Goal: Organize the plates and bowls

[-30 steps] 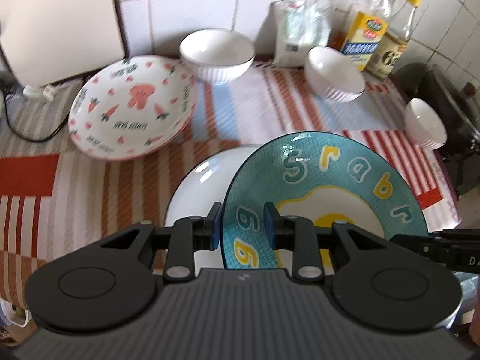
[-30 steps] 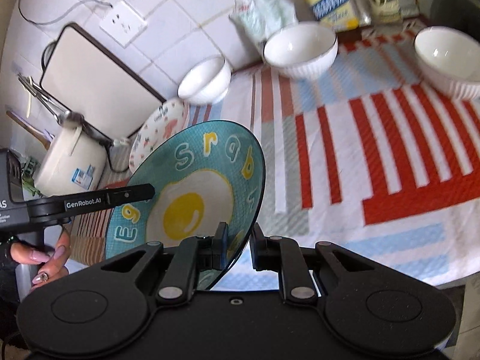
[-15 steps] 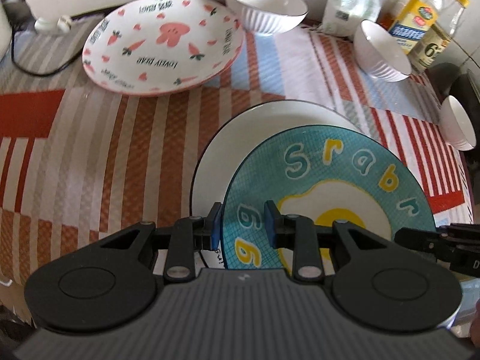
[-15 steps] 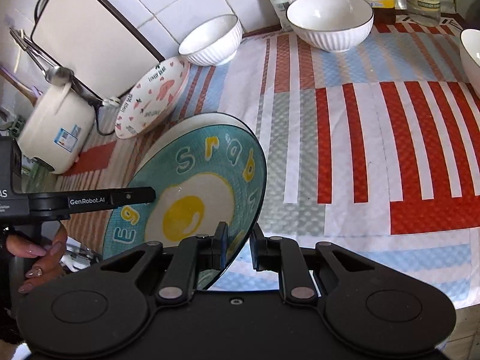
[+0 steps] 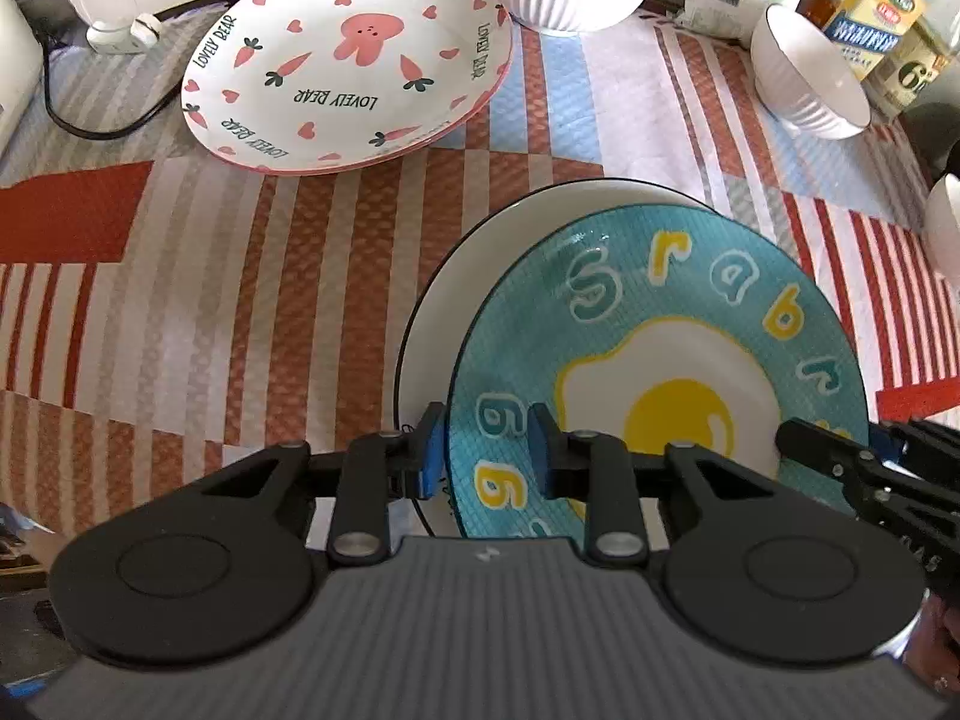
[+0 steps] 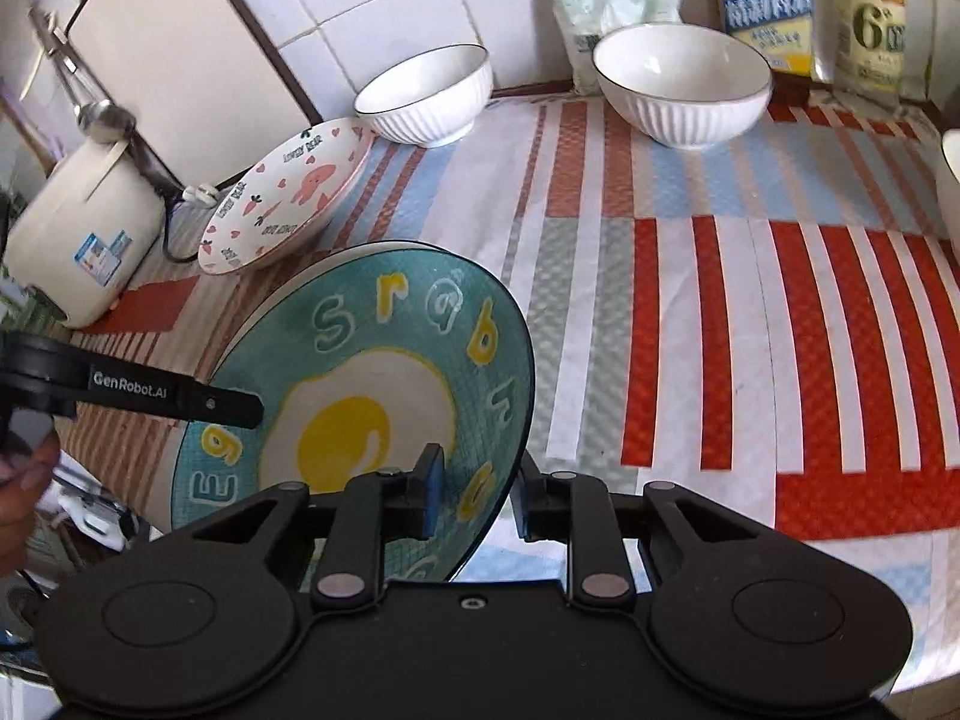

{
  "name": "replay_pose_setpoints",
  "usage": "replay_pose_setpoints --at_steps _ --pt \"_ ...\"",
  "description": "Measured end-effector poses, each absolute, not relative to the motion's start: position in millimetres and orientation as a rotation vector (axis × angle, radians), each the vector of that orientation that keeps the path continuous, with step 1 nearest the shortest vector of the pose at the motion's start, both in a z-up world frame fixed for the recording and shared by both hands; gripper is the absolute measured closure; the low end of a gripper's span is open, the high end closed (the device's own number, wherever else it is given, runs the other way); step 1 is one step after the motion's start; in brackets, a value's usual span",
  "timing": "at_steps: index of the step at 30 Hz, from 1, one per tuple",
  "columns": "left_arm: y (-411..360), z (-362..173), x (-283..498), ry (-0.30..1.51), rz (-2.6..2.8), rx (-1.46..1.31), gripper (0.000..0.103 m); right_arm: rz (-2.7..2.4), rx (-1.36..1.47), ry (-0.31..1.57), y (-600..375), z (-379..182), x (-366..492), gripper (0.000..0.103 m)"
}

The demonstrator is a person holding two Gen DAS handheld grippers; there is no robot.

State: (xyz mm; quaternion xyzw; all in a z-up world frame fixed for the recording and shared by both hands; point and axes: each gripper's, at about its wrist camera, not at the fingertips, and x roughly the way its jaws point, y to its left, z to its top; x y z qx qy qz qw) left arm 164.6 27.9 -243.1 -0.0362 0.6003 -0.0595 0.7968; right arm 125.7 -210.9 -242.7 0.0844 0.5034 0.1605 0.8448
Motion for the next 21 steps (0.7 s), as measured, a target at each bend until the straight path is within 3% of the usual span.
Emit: replay_pose_setpoints --at_steps 3,5,7,14,21 --pt "25 -239 163 1.292 -0.103 -0.056 0.073 0.353 0.143 1.046 -205 -244 128 0.068" --pt "25 -235 159 1.291 -0.096 -0.058 0.067 0.351 0.138 1.043 -204 -246 129 0.067" --pt "25 -228 153 1.270 -0.102 -0.044 0.062 0.347 0.117 1.043 -201 -244 129 0.061" --pt "28 -205 133 1.219 -0.160 -0.088 0.056 0.369 0.066 0.973 -200 -223 121 0.051" --pt "33 -185 118 1.198 -0.189 -0.100 0.056 0.411 0.098 0.947 -205 -194 117 0.051"
